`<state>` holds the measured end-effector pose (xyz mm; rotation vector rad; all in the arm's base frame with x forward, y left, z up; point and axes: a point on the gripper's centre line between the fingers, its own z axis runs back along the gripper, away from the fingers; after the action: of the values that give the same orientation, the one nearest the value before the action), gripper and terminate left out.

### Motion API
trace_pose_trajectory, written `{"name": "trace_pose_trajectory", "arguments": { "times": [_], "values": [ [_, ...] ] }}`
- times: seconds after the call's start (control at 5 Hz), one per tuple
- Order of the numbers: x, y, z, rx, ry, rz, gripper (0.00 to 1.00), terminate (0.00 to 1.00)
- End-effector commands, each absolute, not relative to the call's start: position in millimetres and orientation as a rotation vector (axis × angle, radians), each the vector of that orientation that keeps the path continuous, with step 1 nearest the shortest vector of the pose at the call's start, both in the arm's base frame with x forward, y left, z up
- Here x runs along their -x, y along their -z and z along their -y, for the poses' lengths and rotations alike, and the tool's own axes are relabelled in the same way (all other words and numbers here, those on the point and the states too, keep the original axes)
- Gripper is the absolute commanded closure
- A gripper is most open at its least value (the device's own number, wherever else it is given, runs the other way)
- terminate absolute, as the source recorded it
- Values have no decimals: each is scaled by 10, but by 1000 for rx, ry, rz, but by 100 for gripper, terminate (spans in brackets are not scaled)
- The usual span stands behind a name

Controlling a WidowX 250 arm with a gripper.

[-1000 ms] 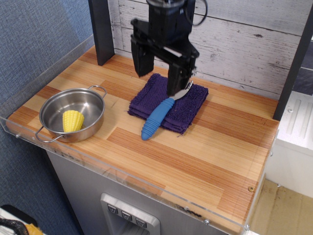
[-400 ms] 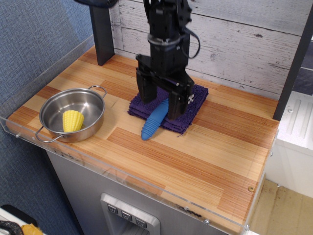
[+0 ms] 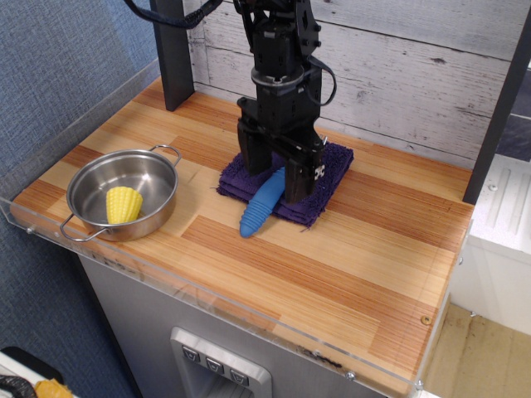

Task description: Move blue fork to lower right corner

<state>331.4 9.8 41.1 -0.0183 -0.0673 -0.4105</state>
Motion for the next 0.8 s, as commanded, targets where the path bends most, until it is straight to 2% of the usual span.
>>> {"name": "trace_pose_trajectory", "arguments": {
  "times": [0.0, 0.4, 0.6],
  "values": [
    [-3420, -484, -168, -14, 410, 115, 100, 0],
    [-3360, -492, -113, -19, 409, 104, 100, 0],
    [-3351, -499, -125, -24, 397, 91, 0, 0]
  ]
}}
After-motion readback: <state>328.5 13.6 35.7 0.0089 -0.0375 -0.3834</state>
